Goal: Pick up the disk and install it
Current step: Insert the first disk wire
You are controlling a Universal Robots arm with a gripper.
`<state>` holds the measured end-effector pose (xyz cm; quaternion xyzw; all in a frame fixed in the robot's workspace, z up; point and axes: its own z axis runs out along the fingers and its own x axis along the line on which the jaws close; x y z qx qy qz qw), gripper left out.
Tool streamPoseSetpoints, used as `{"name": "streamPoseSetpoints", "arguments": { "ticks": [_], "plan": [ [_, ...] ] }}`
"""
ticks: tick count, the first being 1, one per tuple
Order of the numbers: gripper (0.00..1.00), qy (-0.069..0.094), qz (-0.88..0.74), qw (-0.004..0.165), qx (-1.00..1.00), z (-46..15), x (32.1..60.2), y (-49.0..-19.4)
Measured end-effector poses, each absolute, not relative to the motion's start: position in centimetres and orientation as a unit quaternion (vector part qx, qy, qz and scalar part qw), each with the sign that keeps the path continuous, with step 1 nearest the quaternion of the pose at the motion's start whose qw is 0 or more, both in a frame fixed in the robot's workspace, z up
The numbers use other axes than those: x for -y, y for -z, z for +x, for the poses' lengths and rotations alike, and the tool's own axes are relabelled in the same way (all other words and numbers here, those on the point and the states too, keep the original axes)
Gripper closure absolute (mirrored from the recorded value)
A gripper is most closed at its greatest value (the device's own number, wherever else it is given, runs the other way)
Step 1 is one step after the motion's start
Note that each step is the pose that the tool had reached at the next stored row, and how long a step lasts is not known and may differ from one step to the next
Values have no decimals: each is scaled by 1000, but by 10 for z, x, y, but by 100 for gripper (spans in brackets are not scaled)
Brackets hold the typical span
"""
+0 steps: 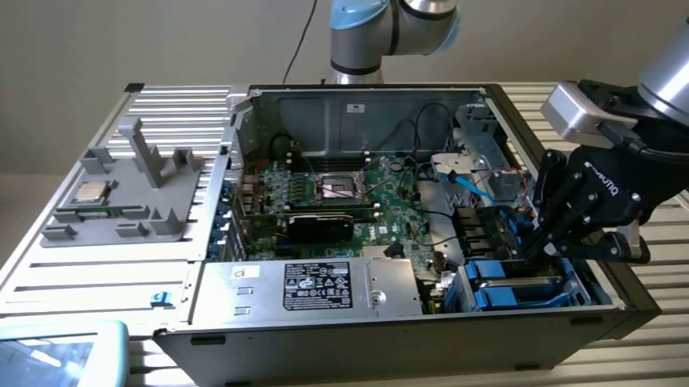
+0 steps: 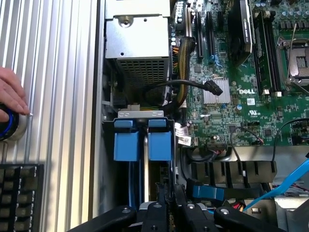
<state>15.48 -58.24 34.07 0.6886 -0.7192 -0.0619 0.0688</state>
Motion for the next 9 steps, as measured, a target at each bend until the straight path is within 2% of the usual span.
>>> {"name": "streamPoseSetpoints", "arguments": {
  "ticks": [9],
  "plan": [
    [84,61,688,67,720,155,583,-340]
  ]
}}
